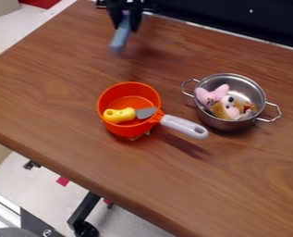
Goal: Move the knife to the left side of the red pan
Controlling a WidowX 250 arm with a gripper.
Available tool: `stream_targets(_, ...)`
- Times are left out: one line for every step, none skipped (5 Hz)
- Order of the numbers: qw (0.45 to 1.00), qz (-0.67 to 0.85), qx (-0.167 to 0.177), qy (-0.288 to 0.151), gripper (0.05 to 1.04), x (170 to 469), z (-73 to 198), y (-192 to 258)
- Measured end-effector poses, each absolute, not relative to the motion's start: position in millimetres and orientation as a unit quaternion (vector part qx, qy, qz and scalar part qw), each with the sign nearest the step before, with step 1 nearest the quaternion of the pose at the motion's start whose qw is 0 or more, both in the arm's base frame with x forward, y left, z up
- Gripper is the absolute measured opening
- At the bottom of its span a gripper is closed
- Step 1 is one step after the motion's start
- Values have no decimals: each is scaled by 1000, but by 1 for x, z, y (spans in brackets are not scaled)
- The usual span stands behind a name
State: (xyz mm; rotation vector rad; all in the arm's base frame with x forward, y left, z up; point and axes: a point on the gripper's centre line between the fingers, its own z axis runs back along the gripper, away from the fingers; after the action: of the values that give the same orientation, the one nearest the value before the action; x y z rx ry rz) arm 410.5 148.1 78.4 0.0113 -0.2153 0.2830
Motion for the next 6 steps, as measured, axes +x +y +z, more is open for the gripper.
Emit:
stream_targets(995,54,5,-84,366,385,80,159)
stream_targets(996,-15,8,-82,366,359,66,162)
stream_targets(994,-30,23,-99,366,340,66,162)
stream_targets(995,-45,22,-87,366,326,52,159)
stream_targets(994,-22,21,-102,366,318,52,159)
stream_targets(996,3,18,-86,366,302,47,159)
